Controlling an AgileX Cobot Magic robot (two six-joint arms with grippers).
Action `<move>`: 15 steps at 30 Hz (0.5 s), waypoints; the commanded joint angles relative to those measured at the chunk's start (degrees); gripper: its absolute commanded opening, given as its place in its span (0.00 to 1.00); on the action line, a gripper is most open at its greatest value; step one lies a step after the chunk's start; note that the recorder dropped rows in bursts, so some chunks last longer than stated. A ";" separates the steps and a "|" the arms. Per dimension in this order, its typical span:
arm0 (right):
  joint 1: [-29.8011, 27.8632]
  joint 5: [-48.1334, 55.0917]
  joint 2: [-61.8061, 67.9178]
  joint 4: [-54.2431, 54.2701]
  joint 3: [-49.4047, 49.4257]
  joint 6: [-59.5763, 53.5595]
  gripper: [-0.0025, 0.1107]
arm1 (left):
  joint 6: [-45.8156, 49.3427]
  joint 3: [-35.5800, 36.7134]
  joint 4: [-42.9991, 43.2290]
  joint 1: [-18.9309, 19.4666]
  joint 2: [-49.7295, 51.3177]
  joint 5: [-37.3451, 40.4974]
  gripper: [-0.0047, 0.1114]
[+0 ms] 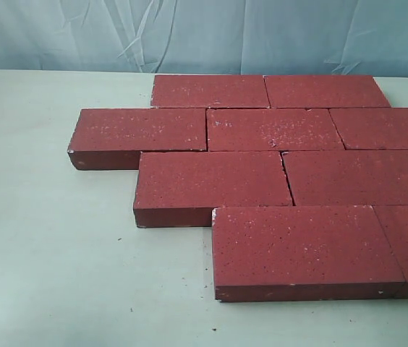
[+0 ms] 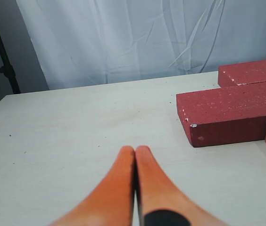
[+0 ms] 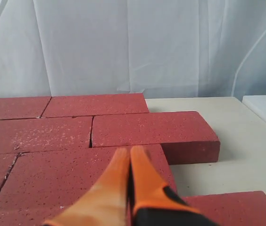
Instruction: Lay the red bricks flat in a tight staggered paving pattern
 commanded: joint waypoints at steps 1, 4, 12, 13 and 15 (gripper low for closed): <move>-0.25 -0.76 -0.41 -0.57 0.51 0.18 0.01 | 0.00 0.30 -0.65 0.05 -0.25 0.08 0.04; -0.25 -0.42 -0.41 -0.57 0.51 0.18 0.01 | 0.00 0.30 -0.65 0.05 -0.25 0.08 0.04; -0.25 5.61 -0.41 -1.01 0.51 0.18 0.01 | 0.00 0.30 -0.65 0.05 -0.25 0.08 0.04; -0.25 5.61 -0.41 -1.01 0.51 0.18 0.01 | 0.00 0.30 -0.65 0.05 -0.25 0.08 0.04; -0.25 5.61 -0.41 -1.01 0.51 0.18 0.01 | 0.00 0.30 -0.65 0.05 -0.25 0.08 0.04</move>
